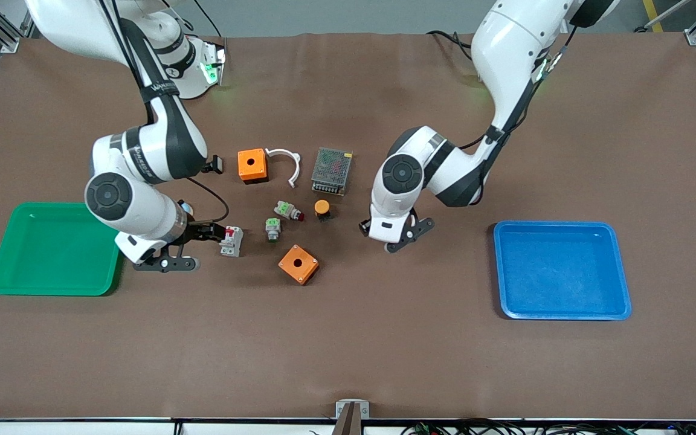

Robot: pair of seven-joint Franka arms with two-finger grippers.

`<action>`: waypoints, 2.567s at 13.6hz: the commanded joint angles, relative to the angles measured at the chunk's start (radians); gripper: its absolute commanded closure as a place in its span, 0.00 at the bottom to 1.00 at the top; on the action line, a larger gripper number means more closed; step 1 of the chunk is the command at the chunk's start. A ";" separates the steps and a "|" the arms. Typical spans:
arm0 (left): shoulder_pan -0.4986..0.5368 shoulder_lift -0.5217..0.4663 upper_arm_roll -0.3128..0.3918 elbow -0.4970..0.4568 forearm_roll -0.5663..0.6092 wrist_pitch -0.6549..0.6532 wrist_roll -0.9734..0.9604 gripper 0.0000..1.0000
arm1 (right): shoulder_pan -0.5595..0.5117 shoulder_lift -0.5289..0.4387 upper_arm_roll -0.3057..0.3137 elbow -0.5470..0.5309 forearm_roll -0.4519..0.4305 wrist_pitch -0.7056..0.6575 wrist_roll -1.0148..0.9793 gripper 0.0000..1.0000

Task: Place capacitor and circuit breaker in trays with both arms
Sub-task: 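Reach the left gripper to the capacitor while the right gripper reaches the breaker, then close the left gripper on the capacitor while the right gripper grasps the breaker, then carry the capacitor over the blue tray while the right gripper carries the breaker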

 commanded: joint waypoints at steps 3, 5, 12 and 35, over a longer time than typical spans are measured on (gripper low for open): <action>-0.035 0.066 0.006 0.017 0.001 0.089 -0.075 0.33 | 0.012 0.040 -0.005 -0.026 0.022 0.039 0.022 0.00; -0.035 0.077 0.006 0.018 0.001 0.089 -0.075 0.40 | 0.020 0.049 -0.005 -0.049 0.043 0.079 0.024 0.00; -0.034 0.079 0.008 0.023 0.002 0.091 -0.072 0.98 | 0.043 0.093 -0.005 -0.143 0.086 0.234 0.029 0.00; 0.644 -0.099 0.049 -0.057 0.062 -0.104 0.862 1.00 | -0.536 0.053 -0.019 0.141 -0.061 -0.130 -0.498 0.84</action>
